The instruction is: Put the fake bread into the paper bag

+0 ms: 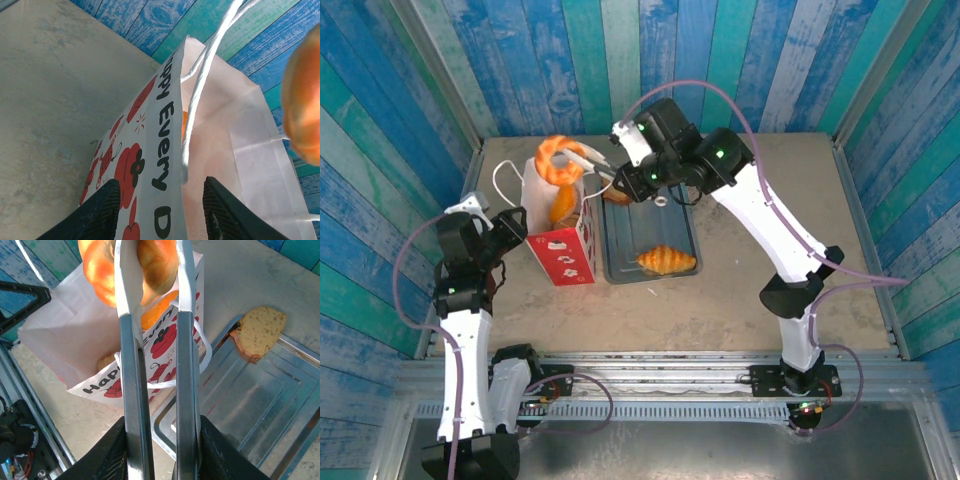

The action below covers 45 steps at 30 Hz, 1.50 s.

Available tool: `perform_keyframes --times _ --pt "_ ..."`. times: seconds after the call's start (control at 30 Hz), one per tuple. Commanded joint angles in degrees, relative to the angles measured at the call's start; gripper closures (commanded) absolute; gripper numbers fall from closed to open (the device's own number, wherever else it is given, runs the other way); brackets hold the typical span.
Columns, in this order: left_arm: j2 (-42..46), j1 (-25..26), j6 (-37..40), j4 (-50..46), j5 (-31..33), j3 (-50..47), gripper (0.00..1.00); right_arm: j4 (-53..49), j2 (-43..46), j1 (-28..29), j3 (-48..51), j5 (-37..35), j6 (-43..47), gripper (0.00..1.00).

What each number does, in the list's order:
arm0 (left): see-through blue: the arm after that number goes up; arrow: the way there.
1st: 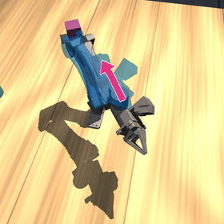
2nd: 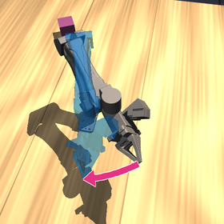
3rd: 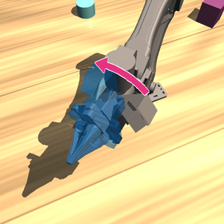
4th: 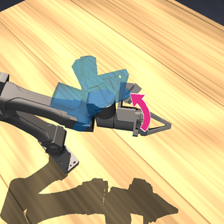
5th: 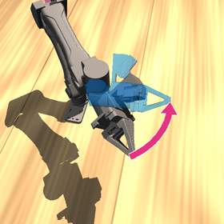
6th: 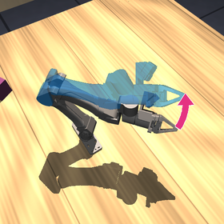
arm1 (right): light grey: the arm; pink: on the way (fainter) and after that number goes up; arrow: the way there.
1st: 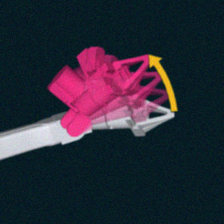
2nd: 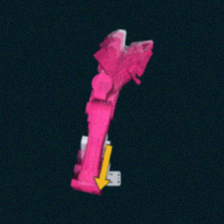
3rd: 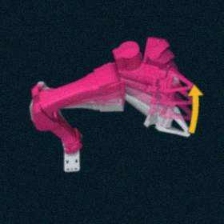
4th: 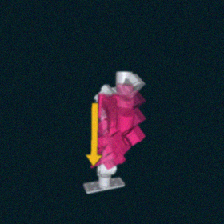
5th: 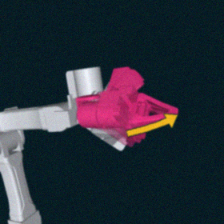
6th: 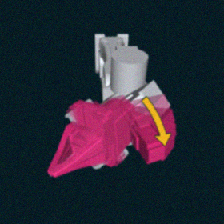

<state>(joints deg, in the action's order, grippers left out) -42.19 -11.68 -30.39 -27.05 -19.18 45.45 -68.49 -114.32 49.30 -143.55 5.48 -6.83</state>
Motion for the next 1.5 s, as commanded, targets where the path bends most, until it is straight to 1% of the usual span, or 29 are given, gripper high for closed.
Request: perform_keyframes --times 0.0,0.27,0.63,0.8,0.97,1.2,1.23,1.4,1.47 --pt "0.4 -0.3 0.8 1.0 0.1 -0.6 0.54 2.3 -0.9 1.0 -1.9 -1.9 1.1 0.65" --pt "0.2 -0.3 1.0 1.2 0.4 -0.9 0.59 1.0 -3.0 2.8 -1.8 -2.7 3.1 0.65" --pt "-0.2 -0.3 1.2 1.2 0.5 -0.7 0.61 -3.4 -4.5 4.2 -1.8 -2.8 6.4 0.63" --pt "-0.5 -0.2 1.2 1.3 0.4 -0.7 0.62 -5.0 -4.6 4.2 -1.6 -0.1 6.8 0.63" --pt "-0.5 -0.3 1.3 1.3 0.4 -0.7 0.62 -5.2 -4.8 4.4 -1.2 1.0 6.8 0.63" --pt "-0.5 -0.2 1.3 1.4 0.3 -0.7 0.62 -5.1 -5.6 4.3 -1.2 5.8 6.6 0.63" --pt "-0.5 -0.3 1.3 1.4 0.3 -0.8 0.62 -5.1 -5.7 4.4 -1.2 5.9 6.6 0.63" --pt "-0.4 -0.3 1.4 1.4 0.1 -0.8 0.62 -5.1 -5.4 4.2 -1.8 1.2 6.7 0.48" --pt "-0.4 -0.3 1.4 1.5 -0.1 -0.8 0.62 -5.0 -5.0 3.9 -2.4 0.3 6.6 0.46"
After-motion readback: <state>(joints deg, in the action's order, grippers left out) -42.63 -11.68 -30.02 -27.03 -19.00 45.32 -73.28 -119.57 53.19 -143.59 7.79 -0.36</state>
